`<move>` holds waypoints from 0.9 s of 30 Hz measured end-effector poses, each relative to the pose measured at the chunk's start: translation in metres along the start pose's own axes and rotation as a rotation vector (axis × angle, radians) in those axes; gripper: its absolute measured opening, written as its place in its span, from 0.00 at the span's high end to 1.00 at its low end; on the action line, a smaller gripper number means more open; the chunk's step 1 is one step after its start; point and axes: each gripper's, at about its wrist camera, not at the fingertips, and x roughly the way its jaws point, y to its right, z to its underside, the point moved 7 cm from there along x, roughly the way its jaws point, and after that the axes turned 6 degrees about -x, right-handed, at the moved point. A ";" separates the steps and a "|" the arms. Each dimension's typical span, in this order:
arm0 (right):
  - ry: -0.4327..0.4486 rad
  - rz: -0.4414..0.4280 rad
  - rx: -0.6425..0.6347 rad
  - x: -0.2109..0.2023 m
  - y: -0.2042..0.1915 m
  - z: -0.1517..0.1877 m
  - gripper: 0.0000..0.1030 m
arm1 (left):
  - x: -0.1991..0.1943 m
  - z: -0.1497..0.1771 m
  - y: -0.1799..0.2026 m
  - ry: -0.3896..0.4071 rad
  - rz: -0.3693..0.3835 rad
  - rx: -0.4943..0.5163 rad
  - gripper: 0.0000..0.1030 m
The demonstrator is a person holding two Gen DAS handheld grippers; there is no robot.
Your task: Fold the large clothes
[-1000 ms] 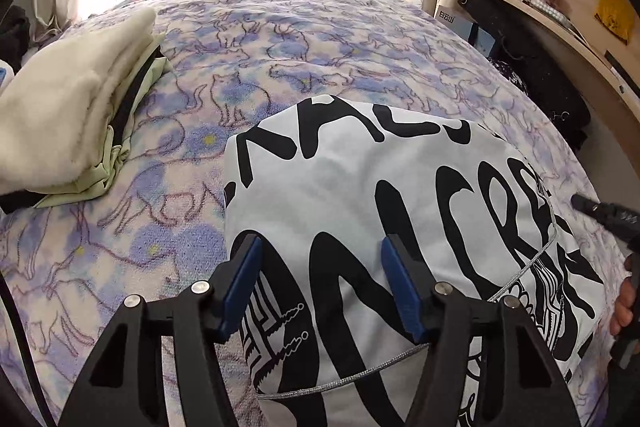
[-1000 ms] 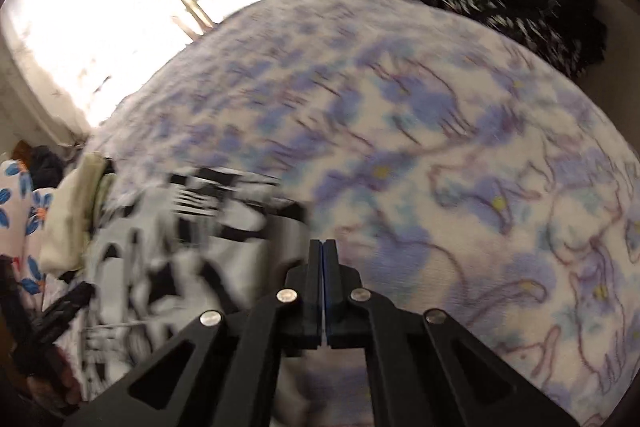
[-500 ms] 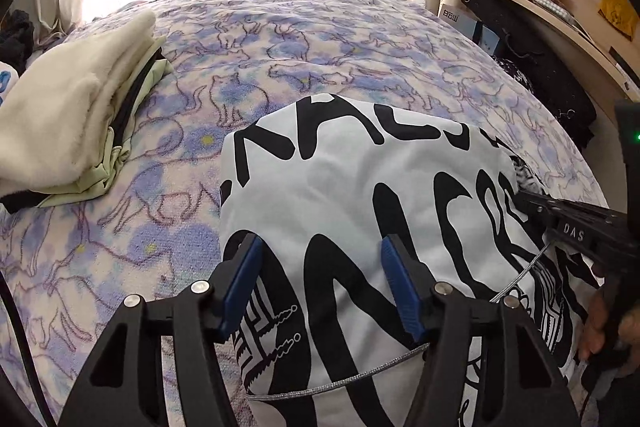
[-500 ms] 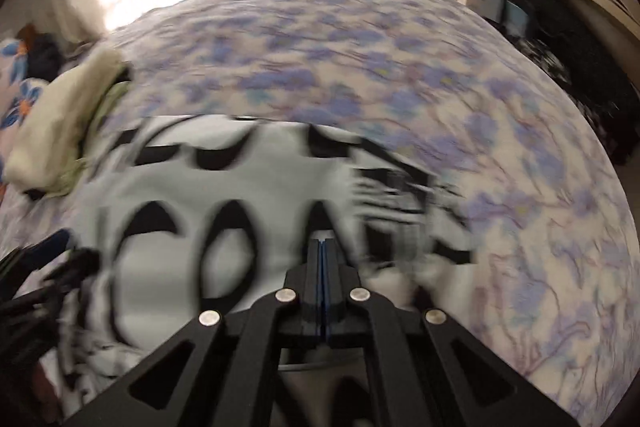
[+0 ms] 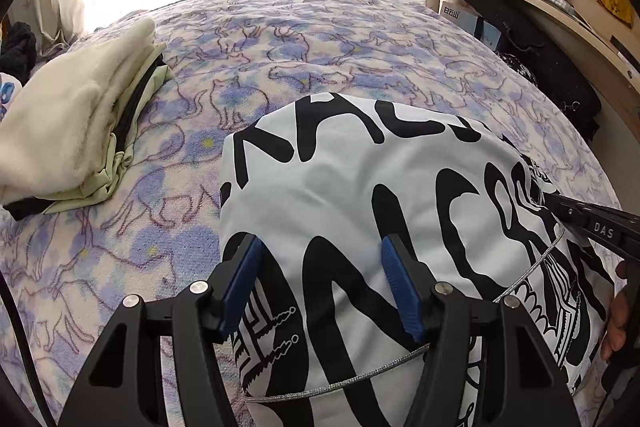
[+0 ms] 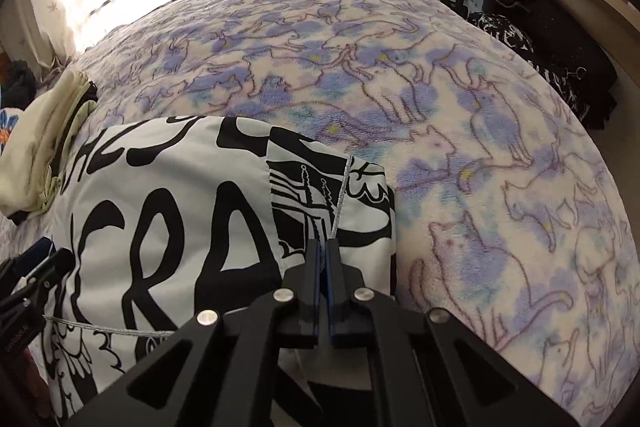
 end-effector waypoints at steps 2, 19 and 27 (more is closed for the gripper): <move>0.005 -0.027 0.011 -0.011 -0.002 0.001 0.98 | -0.006 0.000 0.000 -0.002 0.004 -0.010 0.42; 0.107 -0.057 -0.084 -0.110 -0.024 0.012 0.85 | -0.105 0.011 0.011 0.026 -0.013 -0.002 0.30; 0.053 -0.112 -0.090 -0.109 -0.013 0.024 0.51 | -0.118 0.024 -0.002 -0.002 -0.028 -0.048 0.30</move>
